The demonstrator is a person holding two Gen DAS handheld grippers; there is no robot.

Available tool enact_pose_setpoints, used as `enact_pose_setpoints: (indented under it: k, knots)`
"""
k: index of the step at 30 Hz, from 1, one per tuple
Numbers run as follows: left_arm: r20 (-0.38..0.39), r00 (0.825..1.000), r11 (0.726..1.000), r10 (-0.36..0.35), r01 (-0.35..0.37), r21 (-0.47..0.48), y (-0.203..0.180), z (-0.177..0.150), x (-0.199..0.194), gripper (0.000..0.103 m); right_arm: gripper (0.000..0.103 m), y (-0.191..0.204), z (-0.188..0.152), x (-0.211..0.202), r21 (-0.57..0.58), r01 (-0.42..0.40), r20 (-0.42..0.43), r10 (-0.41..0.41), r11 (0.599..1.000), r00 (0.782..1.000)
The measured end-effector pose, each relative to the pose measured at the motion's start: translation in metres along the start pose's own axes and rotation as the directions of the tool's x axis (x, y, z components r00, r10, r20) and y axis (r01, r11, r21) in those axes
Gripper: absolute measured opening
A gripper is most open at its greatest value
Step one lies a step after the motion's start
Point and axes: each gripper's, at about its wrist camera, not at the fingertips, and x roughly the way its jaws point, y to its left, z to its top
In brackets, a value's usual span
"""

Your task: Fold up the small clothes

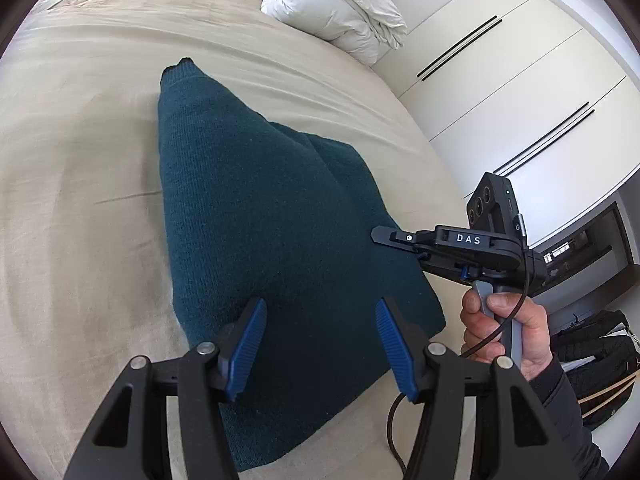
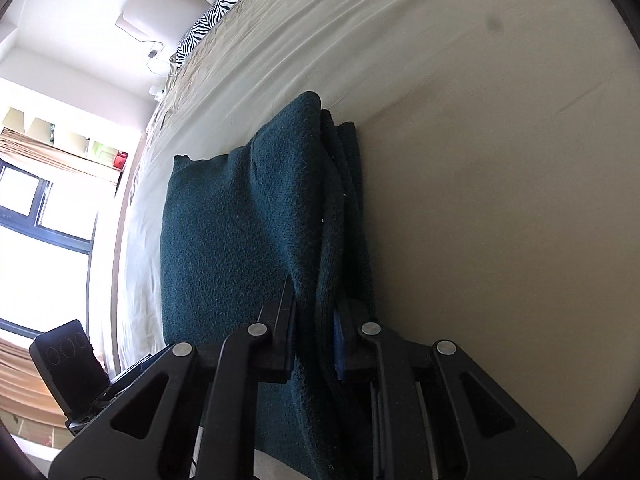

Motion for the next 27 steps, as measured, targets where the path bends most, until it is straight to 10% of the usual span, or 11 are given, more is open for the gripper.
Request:
enact_pose_setpoints:
  k: [18,23,27]
  knots:
    - [-0.027,0.998,0.998,0.052,-0.051,0.048,-0.002,-0.01,0.015,0.059,0.017,-0.034,-0.023,0.001,0.133,-0.112,0.033,0.108,0.985,0.994]
    - [0.054,0.997,0.996,0.057,-0.061,0.072,-0.011,0.007,-0.007,0.059,0.019,-0.032,-0.032,-0.046,0.118,-0.06,0.168,0.039,0.991,0.985]
    - [0.064,0.994,0.993,0.088,-0.093,0.076,-0.007,0.039,0.002,0.059,0.019,-0.007,-0.028,-0.061,0.031,-0.217,0.163,0.209,0.976,0.964]
